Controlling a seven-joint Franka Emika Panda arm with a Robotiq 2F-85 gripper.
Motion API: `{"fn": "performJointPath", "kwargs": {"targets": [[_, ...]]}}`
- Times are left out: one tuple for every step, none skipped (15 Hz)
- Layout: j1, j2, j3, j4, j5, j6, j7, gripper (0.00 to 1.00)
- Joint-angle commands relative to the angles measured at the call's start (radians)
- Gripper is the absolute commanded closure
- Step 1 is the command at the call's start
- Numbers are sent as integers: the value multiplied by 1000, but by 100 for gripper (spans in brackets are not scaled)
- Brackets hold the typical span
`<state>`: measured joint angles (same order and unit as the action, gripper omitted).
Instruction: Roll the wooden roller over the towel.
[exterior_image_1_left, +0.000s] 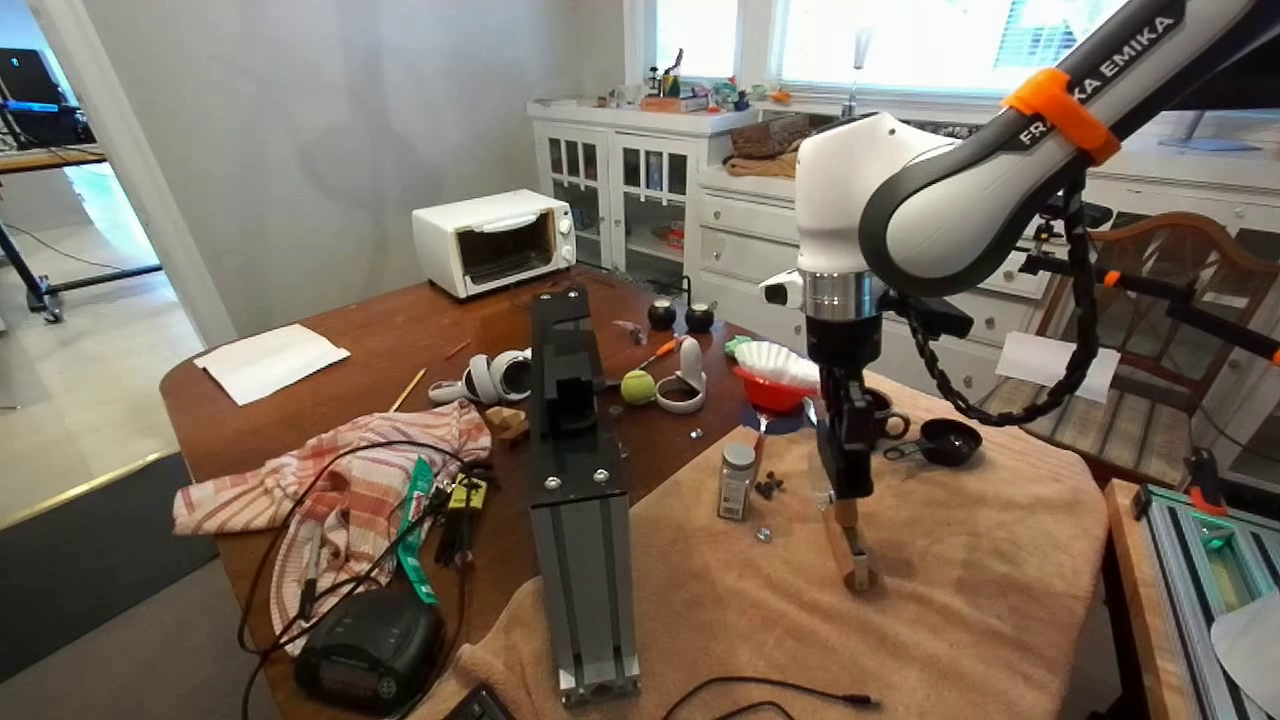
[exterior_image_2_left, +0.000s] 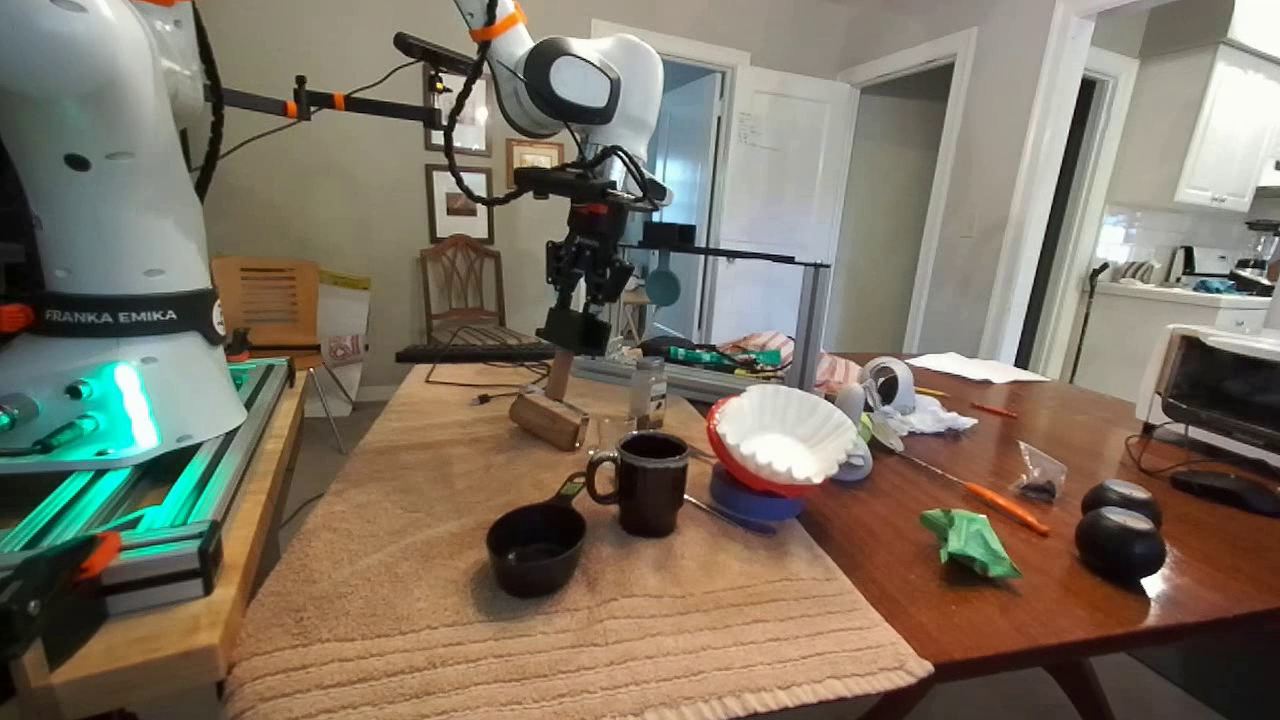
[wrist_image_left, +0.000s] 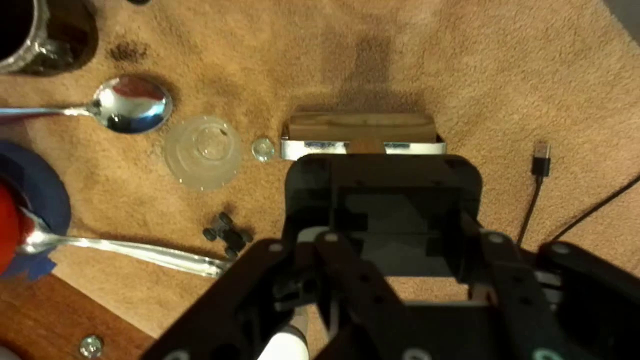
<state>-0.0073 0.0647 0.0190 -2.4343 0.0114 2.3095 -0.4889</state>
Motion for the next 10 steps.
{"fn": "performJointPath", "kwargs": {"targets": [[-21,29,-32,-35,-76,-63,81,78],[-25,30,-39,-38,-94,-84,107,78],[-28,33,-45,-40,-106,-102,128,78],[-29,37,-48,-43,-114,-115,148,78],[-29,41,-49,-45,-116,-122,163,78],[-26,41,-48,-50,-119,-115,188,78],[-21,40,-45,-54,-124,-110,217,78],[-15,38,-39,-58,-123,-101,249,78],[-5,34,-29,-63,-120,-92,277,78],[3,30,-21,-66,-122,-86,301,78]]}}
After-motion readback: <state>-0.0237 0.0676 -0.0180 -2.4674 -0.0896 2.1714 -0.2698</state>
